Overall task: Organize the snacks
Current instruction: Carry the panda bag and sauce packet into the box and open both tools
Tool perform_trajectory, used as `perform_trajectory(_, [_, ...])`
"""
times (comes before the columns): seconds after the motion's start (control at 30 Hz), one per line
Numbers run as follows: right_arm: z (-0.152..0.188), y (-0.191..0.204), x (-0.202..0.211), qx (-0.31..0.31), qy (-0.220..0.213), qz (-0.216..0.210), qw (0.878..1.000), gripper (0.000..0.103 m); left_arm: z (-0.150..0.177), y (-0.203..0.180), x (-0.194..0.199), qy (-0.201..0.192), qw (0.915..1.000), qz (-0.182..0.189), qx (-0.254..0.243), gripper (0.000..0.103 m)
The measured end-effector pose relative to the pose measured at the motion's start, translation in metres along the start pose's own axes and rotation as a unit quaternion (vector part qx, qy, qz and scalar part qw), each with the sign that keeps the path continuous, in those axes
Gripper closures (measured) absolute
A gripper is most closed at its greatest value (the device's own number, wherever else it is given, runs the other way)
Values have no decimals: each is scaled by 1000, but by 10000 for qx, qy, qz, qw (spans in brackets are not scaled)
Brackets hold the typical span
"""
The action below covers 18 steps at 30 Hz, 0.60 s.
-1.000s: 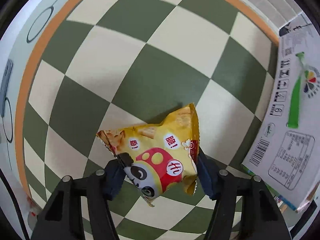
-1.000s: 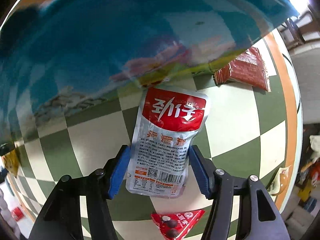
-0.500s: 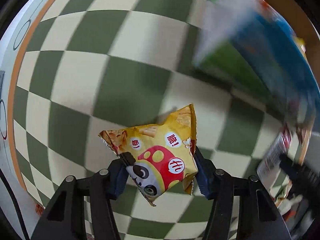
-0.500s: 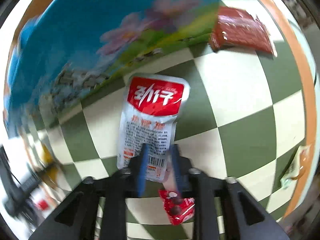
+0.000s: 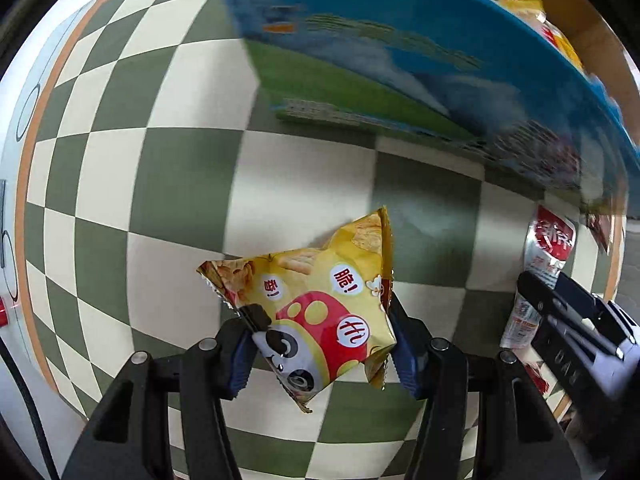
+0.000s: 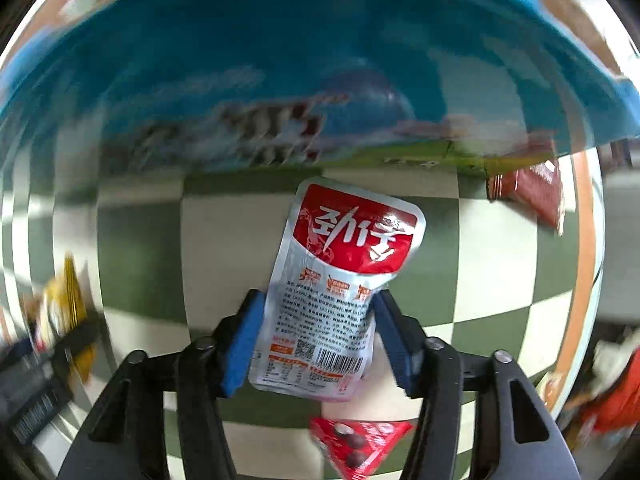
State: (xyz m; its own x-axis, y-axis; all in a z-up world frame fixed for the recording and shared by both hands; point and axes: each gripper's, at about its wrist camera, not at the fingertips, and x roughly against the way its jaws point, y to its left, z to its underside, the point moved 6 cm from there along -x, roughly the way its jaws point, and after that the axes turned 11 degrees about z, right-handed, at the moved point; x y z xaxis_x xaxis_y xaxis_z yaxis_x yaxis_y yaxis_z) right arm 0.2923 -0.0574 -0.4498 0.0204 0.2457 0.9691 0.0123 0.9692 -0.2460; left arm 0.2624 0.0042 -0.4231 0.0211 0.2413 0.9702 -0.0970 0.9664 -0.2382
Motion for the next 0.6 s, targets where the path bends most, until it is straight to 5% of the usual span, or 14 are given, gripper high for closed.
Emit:
perform_trajectory(0.27, [30,-15,4,44,-117,-378,9992,68,2,-21,1,105,9994,43,-333,48])
perform_trajectory(0.3, [33,-19,3,-72,-66,-502,9987,79,2,-26,1,108,9992,55,-387,48])
perform_trajectory(0.33, [34,-25,4,-178,-47,-602,9980,103,0,-27,3,105,9991,60,-410,48])
perform_trajectory(0.6, [42,-70,13,-638,146,-1215,9904,102,-14,-46,14,126,9984,77,-551,48])
